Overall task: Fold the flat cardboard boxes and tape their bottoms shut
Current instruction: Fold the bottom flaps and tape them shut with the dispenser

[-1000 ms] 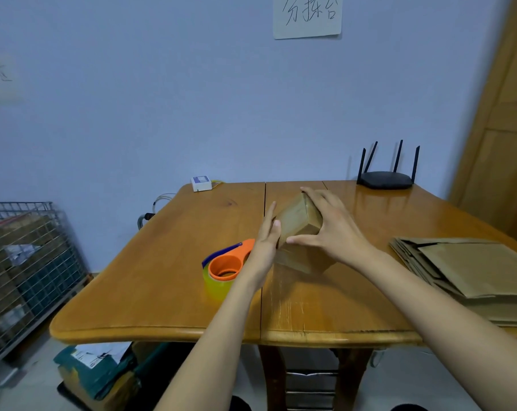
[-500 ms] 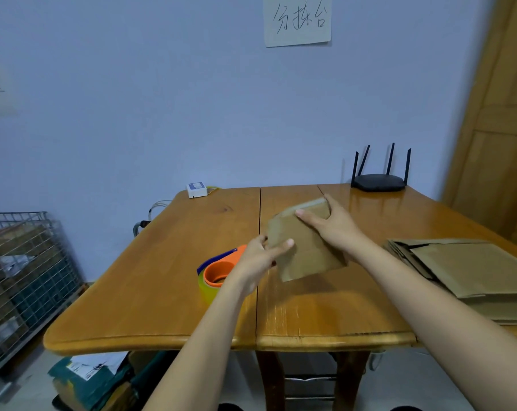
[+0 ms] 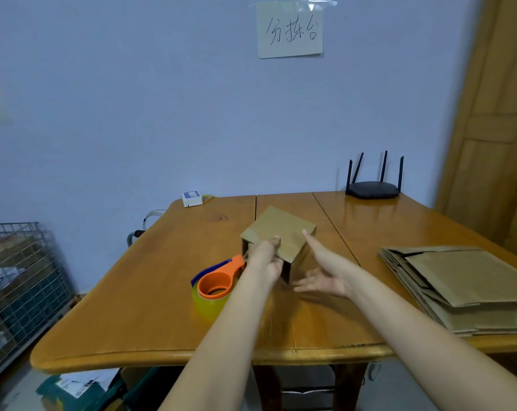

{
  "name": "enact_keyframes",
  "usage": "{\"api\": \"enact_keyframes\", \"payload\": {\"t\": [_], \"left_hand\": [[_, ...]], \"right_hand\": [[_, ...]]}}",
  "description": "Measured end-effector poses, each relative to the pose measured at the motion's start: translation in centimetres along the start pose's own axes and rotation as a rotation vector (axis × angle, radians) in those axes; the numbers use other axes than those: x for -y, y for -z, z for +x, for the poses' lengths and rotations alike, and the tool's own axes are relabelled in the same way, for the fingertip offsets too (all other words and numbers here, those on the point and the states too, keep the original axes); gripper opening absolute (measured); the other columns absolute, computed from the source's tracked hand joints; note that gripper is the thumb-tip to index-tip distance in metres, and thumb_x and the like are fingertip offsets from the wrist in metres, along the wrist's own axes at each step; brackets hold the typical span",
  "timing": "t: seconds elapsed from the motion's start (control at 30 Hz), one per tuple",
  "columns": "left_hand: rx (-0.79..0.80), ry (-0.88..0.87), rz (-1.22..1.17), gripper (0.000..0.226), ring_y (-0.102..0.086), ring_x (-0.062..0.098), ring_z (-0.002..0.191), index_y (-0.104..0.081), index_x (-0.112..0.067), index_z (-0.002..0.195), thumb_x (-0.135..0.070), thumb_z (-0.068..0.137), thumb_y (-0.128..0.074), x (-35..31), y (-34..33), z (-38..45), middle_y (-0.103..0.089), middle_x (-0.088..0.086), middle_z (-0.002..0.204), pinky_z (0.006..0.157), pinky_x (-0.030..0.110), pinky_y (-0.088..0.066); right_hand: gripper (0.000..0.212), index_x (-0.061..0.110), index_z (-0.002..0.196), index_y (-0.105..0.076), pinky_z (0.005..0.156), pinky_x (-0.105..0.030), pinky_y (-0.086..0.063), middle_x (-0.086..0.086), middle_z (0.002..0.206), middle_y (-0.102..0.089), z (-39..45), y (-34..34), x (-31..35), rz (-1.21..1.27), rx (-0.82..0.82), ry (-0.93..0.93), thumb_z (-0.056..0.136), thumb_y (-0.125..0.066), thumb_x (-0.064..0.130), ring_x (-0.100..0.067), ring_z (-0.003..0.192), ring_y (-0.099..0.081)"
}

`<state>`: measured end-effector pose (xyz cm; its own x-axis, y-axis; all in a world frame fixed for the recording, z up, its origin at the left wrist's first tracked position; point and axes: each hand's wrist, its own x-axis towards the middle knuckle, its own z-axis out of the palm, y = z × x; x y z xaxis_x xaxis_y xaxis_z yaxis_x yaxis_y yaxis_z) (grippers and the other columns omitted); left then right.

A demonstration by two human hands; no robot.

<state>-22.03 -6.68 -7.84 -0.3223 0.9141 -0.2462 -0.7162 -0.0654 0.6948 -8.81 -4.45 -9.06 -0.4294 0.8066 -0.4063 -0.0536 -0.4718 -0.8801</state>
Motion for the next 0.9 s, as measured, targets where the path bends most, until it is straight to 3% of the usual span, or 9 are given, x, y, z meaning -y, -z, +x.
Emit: {"api": "enact_keyframes", "payload": {"t": [0.07,0.17,0.27,0.33,0.4,0.5,0.57,0.67,0.9], "left_hand": [[0.004,0.025,0.024,0.039,-0.069,0.032,0.093,-0.054,-0.004,0.132,0.009,0.096,-0.050,0.6,-0.6,0.0,-0.067,0.020,0.117,0.065,0.038,-0.062],[0.053,0.013,0.191,0.029,-0.069,0.032,0.098,-0.057,-0.004,0.126,-0.002,0.097,-0.056,-0.4,-0.8,0.2,-0.068,0.020,0.115,0.077,0.039,-0.061],[0.000,-0.101,0.753,0.025,-0.072,0.023,0.071,-0.067,-0.001,0.100,-0.025,0.095,-0.064,-2.9,0.0,1.2,-0.073,0.015,0.089,0.066,0.033,-0.062],[-0.183,-0.389,1.094,0.028,-0.068,0.019,0.068,-0.066,-0.006,0.086,-0.032,0.096,-0.060,-4.4,0.8,2.6,-0.068,0.005,0.077,0.064,0.032,-0.058],[-0.221,-0.585,1.217,0.022,-0.063,0.020,0.085,-0.062,-0.012,0.103,-0.032,0.099,-0.053,-5.3,1.0,4.3,-0.062,-0.001,0.088,0.069,0.032,-0.049],[-0.042,-0.398,1.261,0.043,-0.054,0.026,0.118,-0.043,-0.015,0.140,-0.030,0.100,-0.048,-5.5,1.1,7.6,-0.055,0.004,0.127,0.093,0.035,-0.047],[-0.012,-0.320,1.274,0.044,-0.052,0.028,0.122,-0.042,-0.015,0.141,-0.027,0.099,-0.048,-5.2,1.4,9.7,-0.054,0.007,0.137,0.099,0.037,-0.046],[-0.052,-0.321,1.293,0.042,-0.053,0.028,0.120,-0.043,-0.012,0.140,-0.022,0.099,-0.047,-5.2,2.3,12.2,-0.055,0.010,0.135,0.094,0.035,-0.046],[-0.148,-0.323,1.394,0.050,-0.048,0.035,0.129,-0.032,-0.008,0.147,-0.020,0.100,-0.047,-6.6,5.3,17.2,-0.050,0.017,0.141,0.107,0.042,-0.042]], "right_hand": [[0.086,0.007,0.144,-0.043,0.088,-0.054,-0.056,-0.027,0.125,-0.063,1.1,-0.3,0.0,0.023,-0.030,0.091,0.080,-0.074,0.055,-0.040,0.109,-0.066],[0.067,0.008,0.131,-0.053,0.060,-0.038,-0.060,-0.017,0.109,-0.072,2.6,-0.6,0.7,0.039,-0.173,0.162,0.082,-0.077,0.048,-0.033,0.095,-0.071],[0.062,0.009,0.130,-0.052,0.052,-0.030,-0.051,-0.014,0.109,-0.067,3.6,-0.2,2.4,0.006,-0.273,0.204,0.087,-0.071,0.050,-0.028,0.090,-0.066],[0.058,0.008,0.132,-0.050,0.054,-0.031,-0.046,-0.009,0.101,-0.062,4.4,0.1,3.8,-0.017,-0.300,0.218,0.091,-0.068,0.044,-0.023,0.083,-0.060],[0.054,0.007,0.135,-0.049,0.052,-0.031,-0.041,-0.004,0.090,-0.056,5.3,0.1,5.0,-0.073,-0.311,0.215,0.094,-0.065,0.038,-0.017,0.074,-0.053],[0.051,0.008,0.135,-0.048,0.051,-0.028,-0.040,-0.002,0.087,-0.054,7.5,-0.9,6.0,-0.155,-0.281,0.209,0.097,-0.062,0.039,-0.015,0.071,-0.051],[0.053,0.007,0.135,-0.048,0.060,-0.029,-0.046,-0.006,0.101,-0.061,10.2,-1.8,6.1,-0.207,-0.276,0.214,0.098,-0.058,0.044,-0.019,0.083,-0.058],[0.063,0.005,0.142,-0.042,0.098,-0.039,-0.048,-0.011,0.134,-0.057,14.7,-3.3,5.3,-0.298,-0.278,0.225,0.099,-0.051,0.049,-0.030,0.118,-0.056],[0.062,0.015,0.153,-0.029,0.110,-0.048,-0.041,-0.009,0.148,-0.047,20.9,-6.1,3.1,-0.497,-0.305,0.375,0.102,-0.043,0.045,-0.032,0.133,-0.047]]}}
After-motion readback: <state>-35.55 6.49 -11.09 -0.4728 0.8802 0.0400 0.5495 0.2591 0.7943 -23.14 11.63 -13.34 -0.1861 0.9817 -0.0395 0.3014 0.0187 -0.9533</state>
